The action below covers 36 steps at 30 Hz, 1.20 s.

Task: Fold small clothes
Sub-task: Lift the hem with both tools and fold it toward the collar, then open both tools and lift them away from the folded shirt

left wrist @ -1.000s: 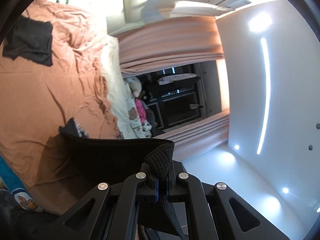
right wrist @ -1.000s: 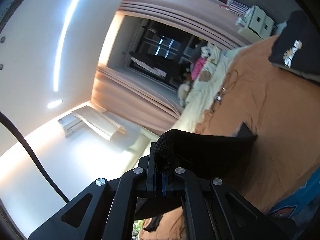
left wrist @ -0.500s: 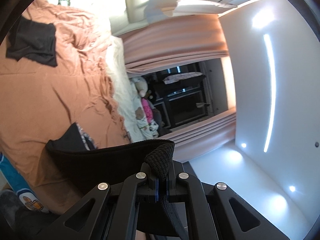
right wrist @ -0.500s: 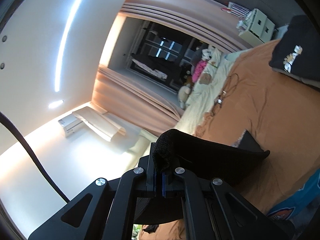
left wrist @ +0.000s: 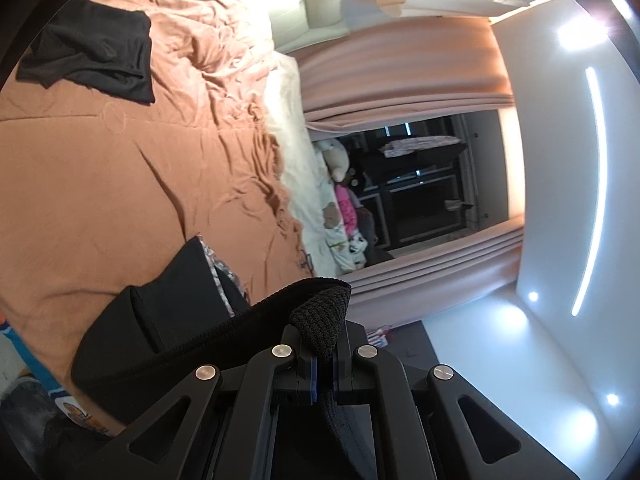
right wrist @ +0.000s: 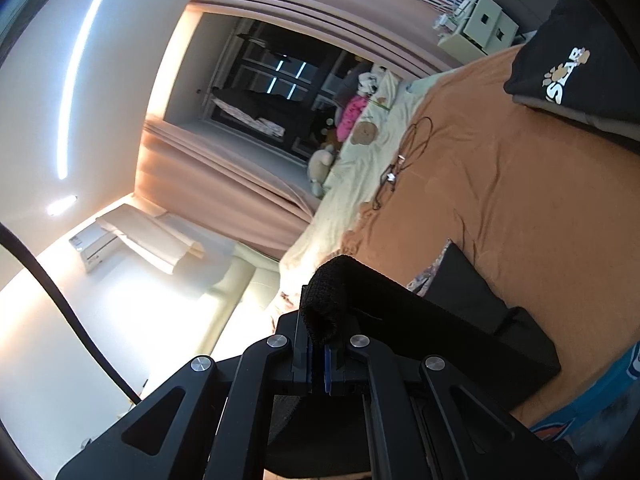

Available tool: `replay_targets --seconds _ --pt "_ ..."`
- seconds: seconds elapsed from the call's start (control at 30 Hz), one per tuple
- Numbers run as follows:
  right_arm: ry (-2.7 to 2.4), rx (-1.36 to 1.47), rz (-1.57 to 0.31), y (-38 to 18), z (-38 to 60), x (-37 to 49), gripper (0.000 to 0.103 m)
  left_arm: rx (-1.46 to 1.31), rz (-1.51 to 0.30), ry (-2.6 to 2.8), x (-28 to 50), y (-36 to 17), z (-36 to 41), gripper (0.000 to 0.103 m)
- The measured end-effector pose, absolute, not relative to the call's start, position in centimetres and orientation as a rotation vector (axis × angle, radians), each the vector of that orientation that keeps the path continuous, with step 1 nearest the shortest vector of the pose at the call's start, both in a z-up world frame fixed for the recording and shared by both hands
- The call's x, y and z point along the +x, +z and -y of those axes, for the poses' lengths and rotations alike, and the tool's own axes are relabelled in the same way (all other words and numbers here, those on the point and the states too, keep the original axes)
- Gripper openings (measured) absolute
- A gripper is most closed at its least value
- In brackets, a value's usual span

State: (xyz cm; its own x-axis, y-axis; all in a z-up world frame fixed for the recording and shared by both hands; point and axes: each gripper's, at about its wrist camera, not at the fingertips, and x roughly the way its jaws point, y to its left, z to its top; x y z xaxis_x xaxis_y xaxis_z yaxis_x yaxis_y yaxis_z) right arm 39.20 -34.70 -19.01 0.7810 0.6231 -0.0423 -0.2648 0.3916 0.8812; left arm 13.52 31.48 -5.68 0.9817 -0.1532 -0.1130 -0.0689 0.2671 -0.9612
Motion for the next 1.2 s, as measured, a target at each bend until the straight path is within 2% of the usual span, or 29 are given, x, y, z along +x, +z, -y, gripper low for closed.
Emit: replay_targets --seconds 0.33,1.2 --pt "0.533 1.004 -0.486 -16.5 33.2 44.1 0.000 -1.285 -0.283 0.036 21.0 -7.2 -33.8 0.004" --pt "0.314 0.957 -0.753 -16.0 28.9 56.1 0.000 -1.286 -0.579 0.271 36.9 -17.9 -37.1 0.004"
